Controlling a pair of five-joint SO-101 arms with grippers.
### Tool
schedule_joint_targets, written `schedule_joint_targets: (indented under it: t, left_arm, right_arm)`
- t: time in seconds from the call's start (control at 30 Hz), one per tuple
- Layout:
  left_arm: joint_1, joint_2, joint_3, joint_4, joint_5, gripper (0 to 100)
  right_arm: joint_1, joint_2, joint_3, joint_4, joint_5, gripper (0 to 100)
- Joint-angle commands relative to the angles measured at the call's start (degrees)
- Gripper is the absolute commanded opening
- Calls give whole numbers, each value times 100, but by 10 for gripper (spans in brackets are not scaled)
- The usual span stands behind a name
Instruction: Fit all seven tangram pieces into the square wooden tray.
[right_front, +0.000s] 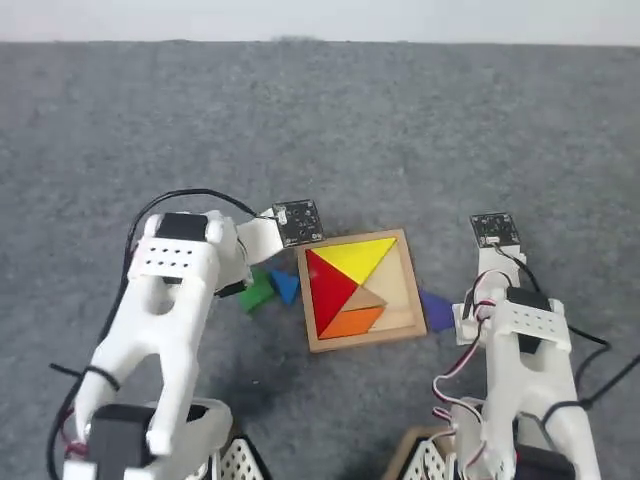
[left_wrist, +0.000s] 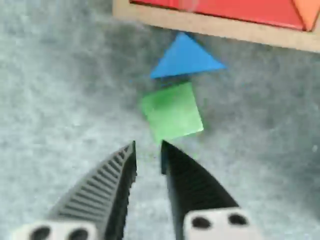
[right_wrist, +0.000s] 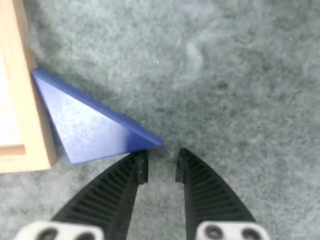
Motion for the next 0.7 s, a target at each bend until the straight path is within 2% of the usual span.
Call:
schedule_joint_targets:
  t: [0.0,0.13,0.3,0.43,0.67]
  left_arm:
    - [26,229,-75,-501,475,155]
    - [26,1064,-92,-1090,730,162]
    - [26,2022,-110,-1354,703,162]
    - [70,2215,-382,-914,703,163]
    - [747,2207,-312,-141,730,161]
  right_arm:
    - [22,4,-18,-145,70,112]
    - [22,4,-18,-145,62,112]
    - [22,4,-18,-145,62,112]
    - [22,4,-18,-145,62,112]
    - [22,4,-18,-145,70,112]
